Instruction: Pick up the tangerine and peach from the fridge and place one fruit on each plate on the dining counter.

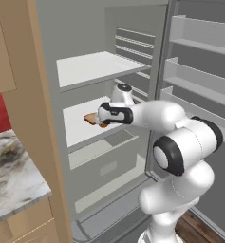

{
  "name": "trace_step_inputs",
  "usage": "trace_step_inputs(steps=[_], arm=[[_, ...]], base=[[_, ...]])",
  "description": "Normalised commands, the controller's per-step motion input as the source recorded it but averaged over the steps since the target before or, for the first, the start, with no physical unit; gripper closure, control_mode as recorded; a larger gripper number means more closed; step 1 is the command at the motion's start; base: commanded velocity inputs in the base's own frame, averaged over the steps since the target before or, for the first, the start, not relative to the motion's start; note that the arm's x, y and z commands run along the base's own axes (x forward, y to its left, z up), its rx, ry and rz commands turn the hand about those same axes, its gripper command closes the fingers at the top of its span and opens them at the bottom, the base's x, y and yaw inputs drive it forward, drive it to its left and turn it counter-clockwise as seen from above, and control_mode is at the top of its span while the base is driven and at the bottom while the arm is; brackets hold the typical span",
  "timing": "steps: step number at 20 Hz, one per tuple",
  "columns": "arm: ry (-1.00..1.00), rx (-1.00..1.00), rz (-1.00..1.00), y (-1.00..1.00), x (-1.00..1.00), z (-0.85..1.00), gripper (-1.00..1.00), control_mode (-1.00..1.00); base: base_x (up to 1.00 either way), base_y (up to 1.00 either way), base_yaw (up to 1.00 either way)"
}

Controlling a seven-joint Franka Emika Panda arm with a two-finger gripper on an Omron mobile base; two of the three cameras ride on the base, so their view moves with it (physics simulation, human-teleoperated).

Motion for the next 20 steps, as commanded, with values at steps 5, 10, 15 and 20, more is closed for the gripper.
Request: trace_step_inputs(steps=[5, 10, 15, 20], arm=[[-0.01, -0.02, -0.03, 0.08, 0.51, -0.19, -1.0, -1.0], [-0.01, -0.02, -0.02, 0.12, 0.4, 0.0, -1.0, -1.0], [0.0, -0.01, -0.01, 0.0, 0.56, -0.06, -1.0, -1.0], [0.01, 0.0, 0.0, 0.0, 0.2, -0.02, -1.0, -1.0]], base=[[0.0, 0.0, 0.0], [0.0, 0.0, 0.0], [0.0, 0.0, 0.0], [0.0, 0.0, 0.0]])
